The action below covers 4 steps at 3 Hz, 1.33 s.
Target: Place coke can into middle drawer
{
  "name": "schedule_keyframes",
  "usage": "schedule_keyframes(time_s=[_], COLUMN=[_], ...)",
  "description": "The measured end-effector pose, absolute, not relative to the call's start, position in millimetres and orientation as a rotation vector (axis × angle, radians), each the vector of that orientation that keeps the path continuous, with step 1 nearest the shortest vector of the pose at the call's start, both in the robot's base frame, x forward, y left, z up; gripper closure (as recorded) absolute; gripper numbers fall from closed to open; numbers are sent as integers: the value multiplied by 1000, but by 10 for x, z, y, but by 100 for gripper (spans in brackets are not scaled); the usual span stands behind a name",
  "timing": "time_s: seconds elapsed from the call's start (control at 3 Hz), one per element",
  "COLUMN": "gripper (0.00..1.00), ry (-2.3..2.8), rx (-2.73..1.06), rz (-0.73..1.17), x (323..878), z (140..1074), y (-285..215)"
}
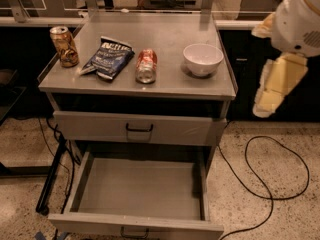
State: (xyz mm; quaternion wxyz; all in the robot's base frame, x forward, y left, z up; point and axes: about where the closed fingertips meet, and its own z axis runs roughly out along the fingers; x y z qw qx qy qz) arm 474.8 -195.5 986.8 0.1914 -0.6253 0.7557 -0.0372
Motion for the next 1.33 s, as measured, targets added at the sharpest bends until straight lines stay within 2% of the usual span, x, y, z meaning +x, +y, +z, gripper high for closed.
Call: schedule_keyframes(time_s=[0.33,0.67,1.0,1.33], gripper=[0,0,0,0], ry=[2078,2080,2062,2059], rx=[-1812,-1812,-1886,-1885], rz=[-81,-95,-138,-138], x=[5003,5030,5600,5598], z=[9913,9849,9588,9592], y=[-1741,-1662,-1213,-1208])
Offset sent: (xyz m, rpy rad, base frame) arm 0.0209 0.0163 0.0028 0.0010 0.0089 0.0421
